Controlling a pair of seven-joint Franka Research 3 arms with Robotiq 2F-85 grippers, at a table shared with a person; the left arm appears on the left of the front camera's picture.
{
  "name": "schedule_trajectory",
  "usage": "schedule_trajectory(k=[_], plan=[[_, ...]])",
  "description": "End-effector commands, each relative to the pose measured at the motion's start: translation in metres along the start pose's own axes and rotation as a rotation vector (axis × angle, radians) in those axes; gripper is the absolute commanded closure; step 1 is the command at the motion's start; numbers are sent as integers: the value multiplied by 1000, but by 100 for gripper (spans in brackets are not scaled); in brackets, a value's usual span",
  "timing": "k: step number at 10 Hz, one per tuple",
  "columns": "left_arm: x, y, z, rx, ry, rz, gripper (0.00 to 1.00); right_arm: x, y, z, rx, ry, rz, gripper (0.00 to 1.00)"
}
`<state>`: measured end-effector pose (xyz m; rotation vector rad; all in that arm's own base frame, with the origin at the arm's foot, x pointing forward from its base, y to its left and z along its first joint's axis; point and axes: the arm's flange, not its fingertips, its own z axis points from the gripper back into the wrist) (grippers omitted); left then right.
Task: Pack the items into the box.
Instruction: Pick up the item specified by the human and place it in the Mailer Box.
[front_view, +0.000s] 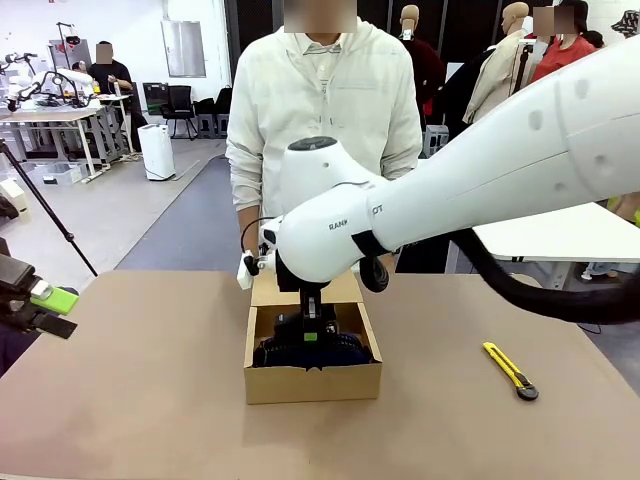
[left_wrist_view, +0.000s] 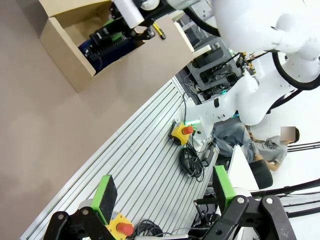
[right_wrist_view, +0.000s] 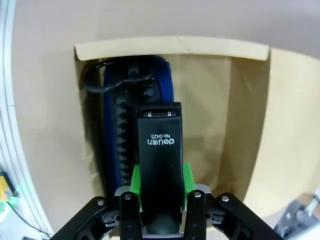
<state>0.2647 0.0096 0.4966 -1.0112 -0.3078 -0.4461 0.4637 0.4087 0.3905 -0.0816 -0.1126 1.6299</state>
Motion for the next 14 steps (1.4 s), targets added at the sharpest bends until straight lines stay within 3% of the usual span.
schedule_trajectory(k=[1, 3, 5, 14], plan=[[1, 0, 1, -19, -9, -8, 0, 2, -14, -6, 13, -19, 74, 100], [1, 0, 1, -19, -9, -8, 0, 3, -13, -15, 43, -6, 84, 100], [1, 0, 1, -19, -9, -8, 0, 3, -13, -16, 53, -15, 96, 0], [1, 0, 1, -19, -9, -8, 0, -11, -18, -1, 35, -49, 25, 0]])
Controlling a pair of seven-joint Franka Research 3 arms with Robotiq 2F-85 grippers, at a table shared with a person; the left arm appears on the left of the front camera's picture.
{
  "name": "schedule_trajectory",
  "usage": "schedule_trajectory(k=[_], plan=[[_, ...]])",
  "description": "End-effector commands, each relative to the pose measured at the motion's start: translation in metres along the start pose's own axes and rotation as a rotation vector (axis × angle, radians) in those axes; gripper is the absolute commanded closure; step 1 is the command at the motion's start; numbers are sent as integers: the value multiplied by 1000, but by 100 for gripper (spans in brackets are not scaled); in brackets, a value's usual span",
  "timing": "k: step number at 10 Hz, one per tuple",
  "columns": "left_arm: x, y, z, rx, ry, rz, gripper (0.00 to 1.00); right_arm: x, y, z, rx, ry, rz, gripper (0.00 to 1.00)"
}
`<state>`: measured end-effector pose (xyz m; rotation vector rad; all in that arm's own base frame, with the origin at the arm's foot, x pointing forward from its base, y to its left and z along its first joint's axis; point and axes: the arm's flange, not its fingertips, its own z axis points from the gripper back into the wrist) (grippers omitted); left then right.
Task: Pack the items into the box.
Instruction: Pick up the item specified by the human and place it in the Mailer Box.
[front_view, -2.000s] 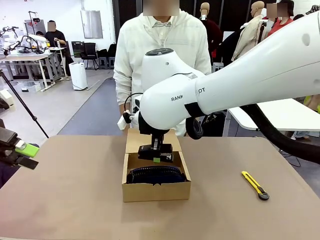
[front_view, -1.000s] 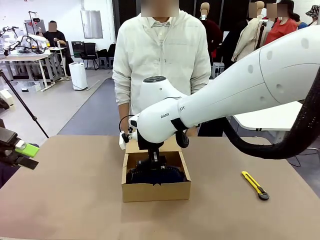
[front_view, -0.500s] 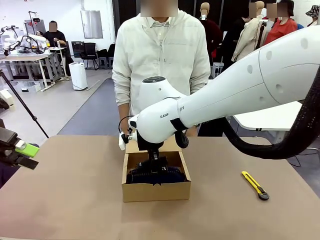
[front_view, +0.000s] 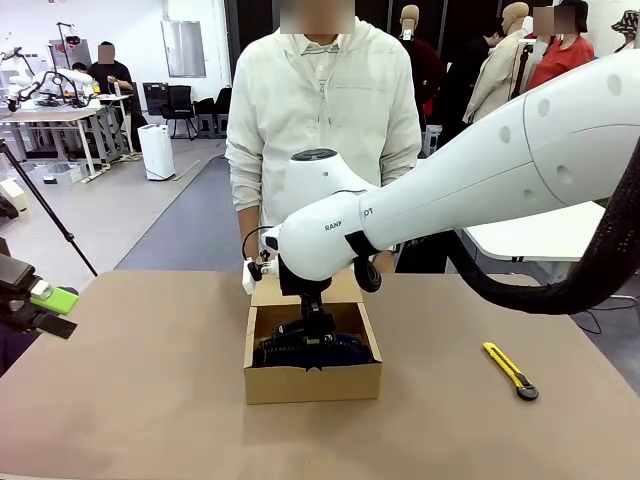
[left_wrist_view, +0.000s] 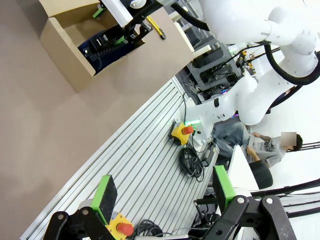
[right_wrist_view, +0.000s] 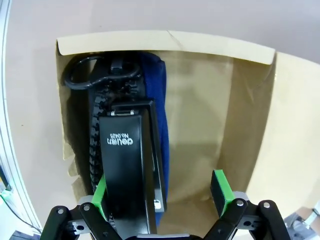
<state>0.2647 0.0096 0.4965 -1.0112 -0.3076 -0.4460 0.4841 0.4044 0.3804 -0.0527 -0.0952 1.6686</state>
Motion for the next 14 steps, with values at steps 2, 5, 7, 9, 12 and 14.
schedule_trajectory(k=[2, 5, 7, 9, 12, 14], plan=[[1, 0, 1, -19, -10, -8, 0, -19, -3, 30, -22, -85, -50, 0], [1, 0, 1, -19, -10, -8, 0, -54, -2, 87, -80, -200, -208, 0], [1, 0, 1, -19, -10, -8, 0, -73, 19, 109, -2, -276, -300, 0], [1, 0, 1, -19, -10, -8, 0, -106, 54, 123, 270, -325, -577, 0], [1, 0, 1, -19, -10, -8, 0, -216, 116, 118, 584, -596, -878, 0], [1, 0, 1, -19, -10, -8, 0, -306, 168, 98, 687, -893, -1051, 0]])
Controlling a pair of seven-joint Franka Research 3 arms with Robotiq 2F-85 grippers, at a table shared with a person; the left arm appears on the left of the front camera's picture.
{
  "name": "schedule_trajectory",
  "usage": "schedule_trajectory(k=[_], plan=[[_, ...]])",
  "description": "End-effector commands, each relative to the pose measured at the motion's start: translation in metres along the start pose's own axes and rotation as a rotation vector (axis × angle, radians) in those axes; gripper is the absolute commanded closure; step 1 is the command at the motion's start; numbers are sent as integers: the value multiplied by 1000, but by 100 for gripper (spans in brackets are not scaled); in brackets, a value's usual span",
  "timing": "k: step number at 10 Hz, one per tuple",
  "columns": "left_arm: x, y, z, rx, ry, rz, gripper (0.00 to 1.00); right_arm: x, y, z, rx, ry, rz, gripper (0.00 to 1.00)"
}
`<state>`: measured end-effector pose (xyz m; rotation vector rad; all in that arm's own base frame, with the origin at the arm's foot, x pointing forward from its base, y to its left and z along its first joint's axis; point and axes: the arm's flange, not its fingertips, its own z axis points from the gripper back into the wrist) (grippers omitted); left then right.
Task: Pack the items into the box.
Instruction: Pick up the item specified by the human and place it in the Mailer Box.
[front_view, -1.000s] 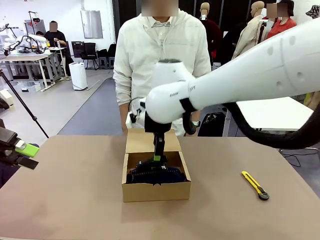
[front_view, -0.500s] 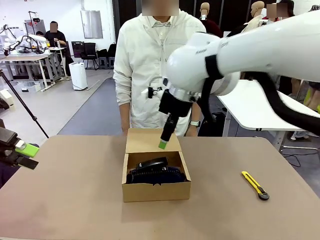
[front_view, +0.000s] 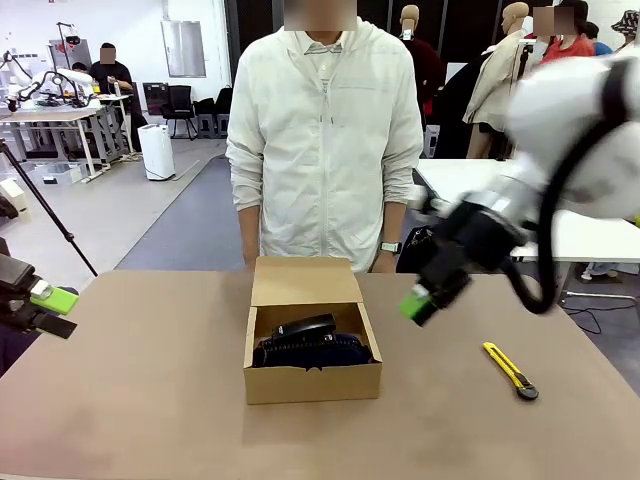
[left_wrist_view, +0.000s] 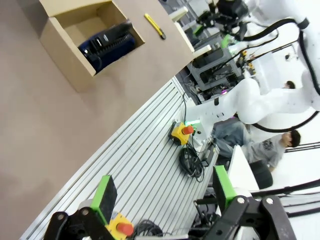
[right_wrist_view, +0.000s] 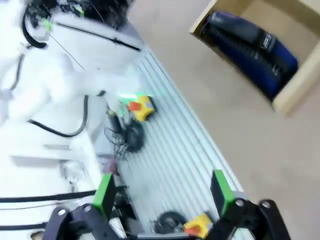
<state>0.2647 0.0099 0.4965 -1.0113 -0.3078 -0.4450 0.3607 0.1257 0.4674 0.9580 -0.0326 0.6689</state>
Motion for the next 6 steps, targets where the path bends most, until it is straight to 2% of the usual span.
schedule_trajectory(k=[1, 2, 3, 4, 5, 6], plan=[[1, -1, 0, -19, -9, -8, 0, -84, -32, 44, 144, -360, -115, 0], [1, -1, 0, -19, -9, -8, 0, -115, -44, 61, 221, -472, -120, 0], [1, -1, 0, -19, -9, -8, 0, -143, -57, 72, 205, -524, -200, 0], [1, -1, 0, -19, -9, -8, 0, -165, -70, 79, 218, -581, -211, 0], [1, -1, 0, -19, -9, -8, 0, -168, -79, 74, 181, -574, -244, 0], [1, -1, 0, -19, -9, -8, 0, -142, -91, 51, -9, -382, -250, 0]])
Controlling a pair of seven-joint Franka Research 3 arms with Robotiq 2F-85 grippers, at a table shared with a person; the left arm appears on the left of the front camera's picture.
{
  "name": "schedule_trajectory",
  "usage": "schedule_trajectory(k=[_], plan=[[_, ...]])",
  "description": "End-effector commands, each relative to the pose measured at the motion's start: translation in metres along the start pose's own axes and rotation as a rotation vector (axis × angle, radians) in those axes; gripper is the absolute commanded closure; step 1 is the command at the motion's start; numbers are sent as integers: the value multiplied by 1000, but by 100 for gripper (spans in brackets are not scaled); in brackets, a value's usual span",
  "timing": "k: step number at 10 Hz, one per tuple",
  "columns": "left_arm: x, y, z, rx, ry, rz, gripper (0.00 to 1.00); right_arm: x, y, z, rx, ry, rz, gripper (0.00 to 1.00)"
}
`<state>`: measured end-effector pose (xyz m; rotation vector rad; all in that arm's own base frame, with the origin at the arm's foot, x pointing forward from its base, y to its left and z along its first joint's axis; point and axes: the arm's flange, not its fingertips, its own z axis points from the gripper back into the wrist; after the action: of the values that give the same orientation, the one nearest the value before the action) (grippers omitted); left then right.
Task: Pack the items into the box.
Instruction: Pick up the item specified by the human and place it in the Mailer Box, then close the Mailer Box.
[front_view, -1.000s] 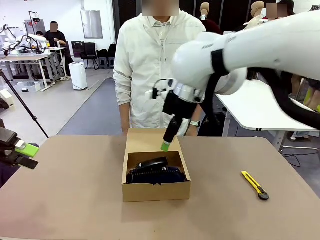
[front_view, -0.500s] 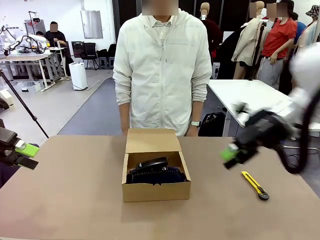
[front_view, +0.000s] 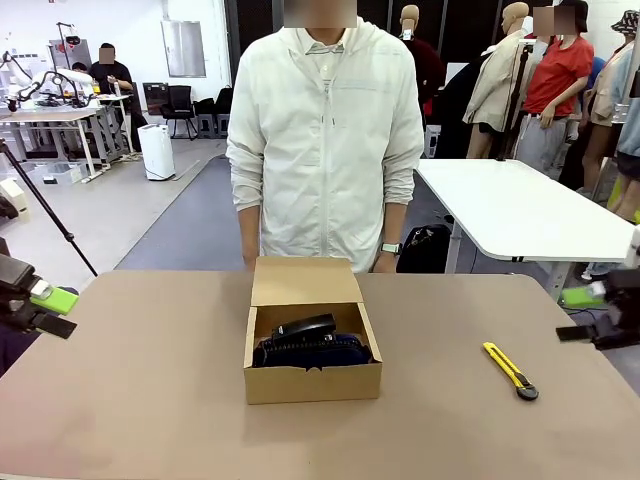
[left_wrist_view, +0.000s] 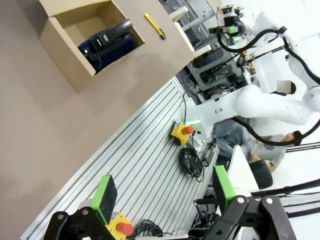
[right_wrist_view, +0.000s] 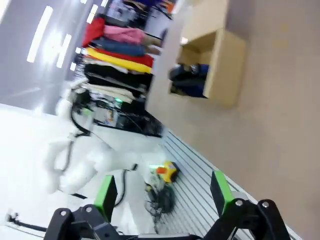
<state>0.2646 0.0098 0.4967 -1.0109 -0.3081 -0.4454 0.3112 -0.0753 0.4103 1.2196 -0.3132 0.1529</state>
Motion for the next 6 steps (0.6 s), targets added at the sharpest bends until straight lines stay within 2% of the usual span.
schedule_trajectory(k=[1, 6], plan=[[1, 0, 0, -20, -9, -8, 0, -1, 12, 6, 66, -28, -7, 0], [1, 0, 0, -20, -9, -8, 0, -1, 12, 6, 66, -28, -7, 0]])
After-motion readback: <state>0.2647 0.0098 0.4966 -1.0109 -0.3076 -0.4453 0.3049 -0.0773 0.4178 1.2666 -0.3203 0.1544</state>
